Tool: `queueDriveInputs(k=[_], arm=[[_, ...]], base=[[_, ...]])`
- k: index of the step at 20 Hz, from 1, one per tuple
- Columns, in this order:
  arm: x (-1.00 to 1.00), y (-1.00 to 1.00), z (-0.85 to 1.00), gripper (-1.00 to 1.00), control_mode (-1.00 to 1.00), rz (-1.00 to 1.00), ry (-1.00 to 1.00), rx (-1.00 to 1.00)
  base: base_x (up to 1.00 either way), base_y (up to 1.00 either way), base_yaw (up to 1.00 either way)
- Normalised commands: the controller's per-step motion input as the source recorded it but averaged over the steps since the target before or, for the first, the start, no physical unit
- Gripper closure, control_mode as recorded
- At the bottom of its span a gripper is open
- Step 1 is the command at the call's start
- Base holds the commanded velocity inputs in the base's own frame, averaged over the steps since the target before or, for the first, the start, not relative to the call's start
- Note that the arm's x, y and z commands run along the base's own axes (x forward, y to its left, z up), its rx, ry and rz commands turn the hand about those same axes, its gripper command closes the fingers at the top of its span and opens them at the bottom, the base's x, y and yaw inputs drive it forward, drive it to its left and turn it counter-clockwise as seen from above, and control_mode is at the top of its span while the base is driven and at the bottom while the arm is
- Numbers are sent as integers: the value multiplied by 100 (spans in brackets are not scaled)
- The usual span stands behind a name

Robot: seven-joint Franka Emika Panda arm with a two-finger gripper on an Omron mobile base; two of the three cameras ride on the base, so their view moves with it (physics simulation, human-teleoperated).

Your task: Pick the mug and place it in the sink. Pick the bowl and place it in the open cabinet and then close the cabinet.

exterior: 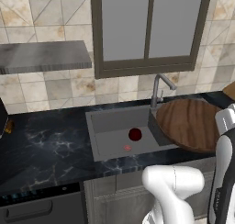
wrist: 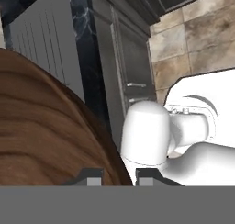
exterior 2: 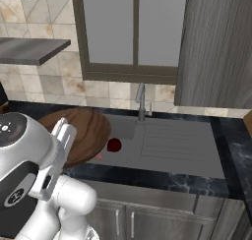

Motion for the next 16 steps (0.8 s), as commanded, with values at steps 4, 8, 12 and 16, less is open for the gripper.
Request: queueDriveInputs(k=[4, 8, 12, 16], arm=[[-3, -5, 1, 100, -100, 0, -7, 0], [-1, 0, 0, 100, -100, 0, -1, 0], [0, 0, 0, 100, -100, 0, 0, 0], [0, 0, 0, 100, -100, 0, 0, 0]], base=[[0, 0, 0], [0, 0, 0], [0, 0, 0], [0, 0, 0]])
